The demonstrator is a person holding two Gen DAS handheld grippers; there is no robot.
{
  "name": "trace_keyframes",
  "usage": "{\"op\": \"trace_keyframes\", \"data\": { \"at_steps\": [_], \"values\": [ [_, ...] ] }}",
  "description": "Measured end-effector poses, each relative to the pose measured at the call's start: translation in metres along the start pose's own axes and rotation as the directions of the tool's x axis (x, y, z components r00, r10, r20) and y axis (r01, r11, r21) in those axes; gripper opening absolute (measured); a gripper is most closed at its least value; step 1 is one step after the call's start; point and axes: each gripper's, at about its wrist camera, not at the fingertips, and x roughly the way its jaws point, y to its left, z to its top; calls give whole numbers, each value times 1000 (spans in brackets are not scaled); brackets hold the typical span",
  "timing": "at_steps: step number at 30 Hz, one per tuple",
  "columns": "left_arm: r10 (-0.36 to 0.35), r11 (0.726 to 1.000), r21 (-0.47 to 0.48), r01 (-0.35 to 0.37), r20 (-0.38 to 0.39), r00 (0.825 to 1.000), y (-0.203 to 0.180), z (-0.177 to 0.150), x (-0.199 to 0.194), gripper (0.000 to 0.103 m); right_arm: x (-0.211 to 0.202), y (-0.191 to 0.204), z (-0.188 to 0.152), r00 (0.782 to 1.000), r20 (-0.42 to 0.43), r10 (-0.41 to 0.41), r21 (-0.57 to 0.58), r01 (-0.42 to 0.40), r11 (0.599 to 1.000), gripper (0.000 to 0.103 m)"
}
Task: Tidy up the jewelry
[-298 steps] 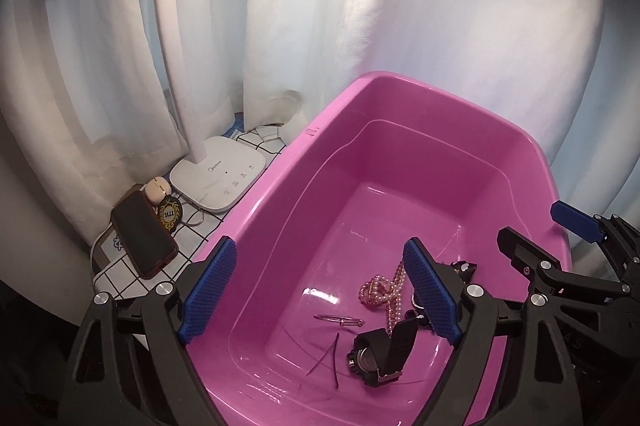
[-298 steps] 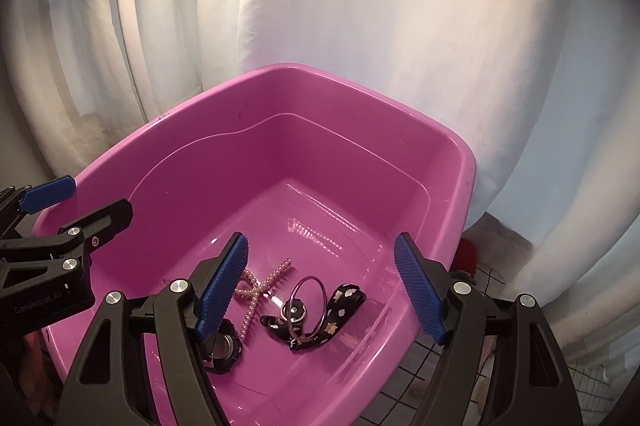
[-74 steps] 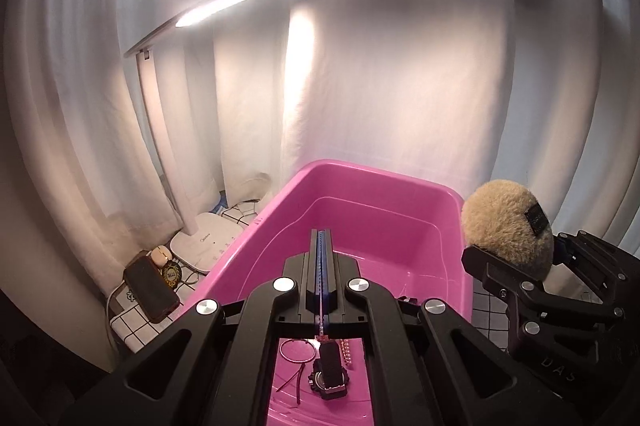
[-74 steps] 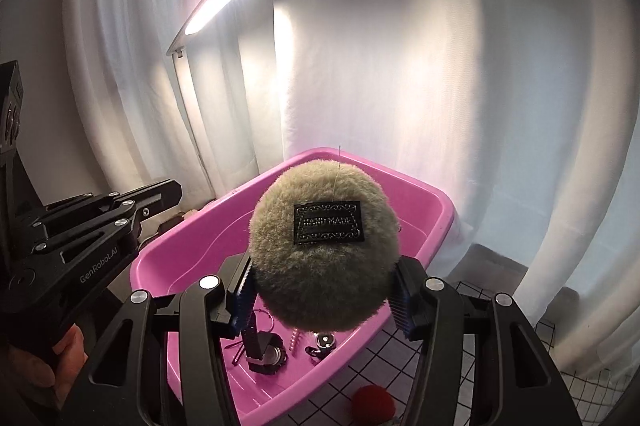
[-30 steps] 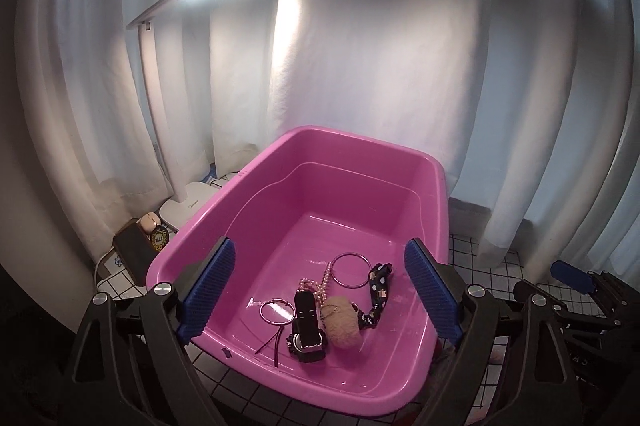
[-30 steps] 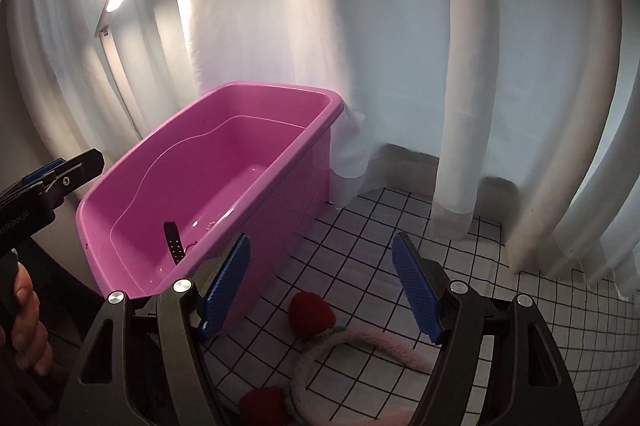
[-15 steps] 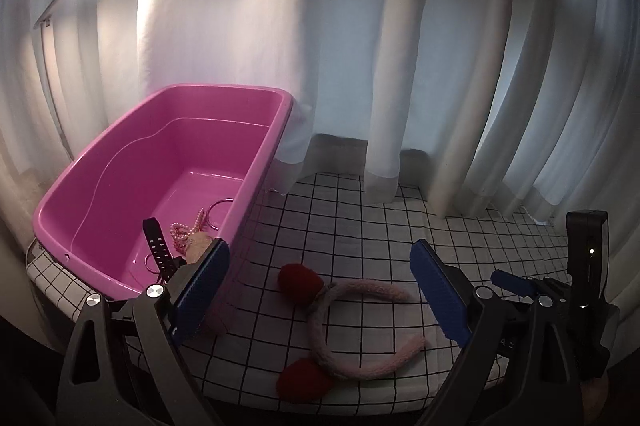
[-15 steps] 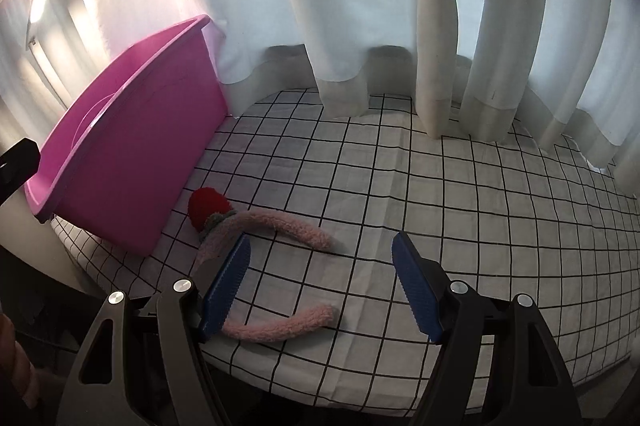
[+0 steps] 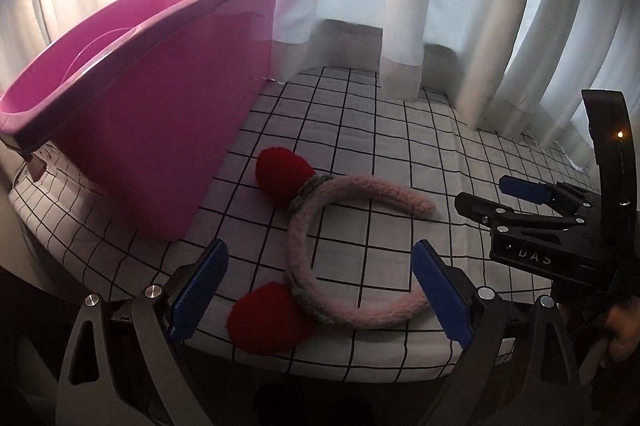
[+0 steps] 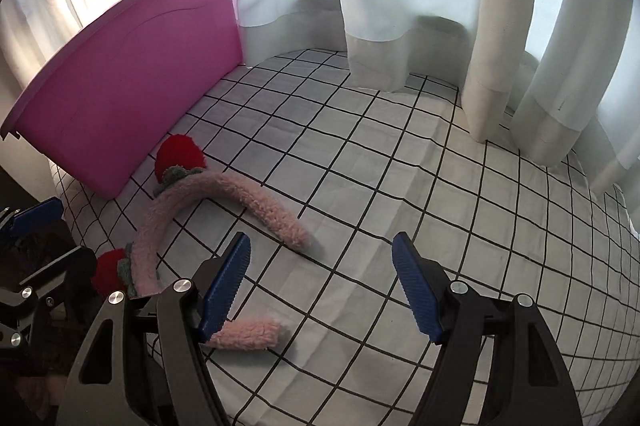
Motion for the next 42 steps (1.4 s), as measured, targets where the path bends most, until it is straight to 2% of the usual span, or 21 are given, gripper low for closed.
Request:
{"op": "trace_keyframes", "data": {
  "at_steps": [5,9,15,18,23,27,28,29,30,31,32,35,37,42],
  "values": [
    [76,994,-81,-77,-5,997,7,-10,23,91,23,9,10,997,-31,72,-169,-76,983,70],
    [133,983,-130,-132,-5,991,9,-10,42,91,40,14,16,993,-49,109,-262,-118,958,70],
    [183,970,-156,-184,-26,983,7,-14,66,91,69,22,28,984,-108,139,-350,-169,921,70],
    [207,965,-158,-210,-36,978,7,-19,75,91,79,26,29,984,-122,130,-404,-169,899,70],
    [227,958,-160,-238,-80,970,6,-23,93,92,92,29,28,980,-143,135,-429,-185,884,70],
    [212,961,-172,-218,-52,976,5,-24,97,89,91,33,26,978,-135,161,-453,-205,868,68],
    [206,964,-165,-210,-44,978,4,-24,96,83,91,33,26,977,-131,167,-455,-209,866,60],
    [198,968,-150,-201,-35,980,2,-24,95,70,88,32,25,977,-121,174,-460,-210,863,50],
    [188,973,-133,-190,-26,982,-2,-23,94,62,86,33,25,978,-114,175,-464,-209,861,22],
    [176,977,-115,-177,-19,984,-5,-23,93,43,86,34,26,980,-112,165,-465,-199,862,14],
    [161,982,-101,-162,-17,987,-8,-22,93,19,86,34,27,980,-113,166,-463,-200,863,14],
    [178,980,-89,-179,-27,984,-11,-21,93,10,83,31,25,983,-97,158,-447,-184,875,14],
    [162,981,-104,-163,-26,987,-8,-20,91,9,76,28,24,983,-82,165,-426,-184,886,13],
    [168,985,-55,-166,39,985,-17,-7,63,9,41,23,25,988,-15,153,-373,-147,916,13]
  ]
}}
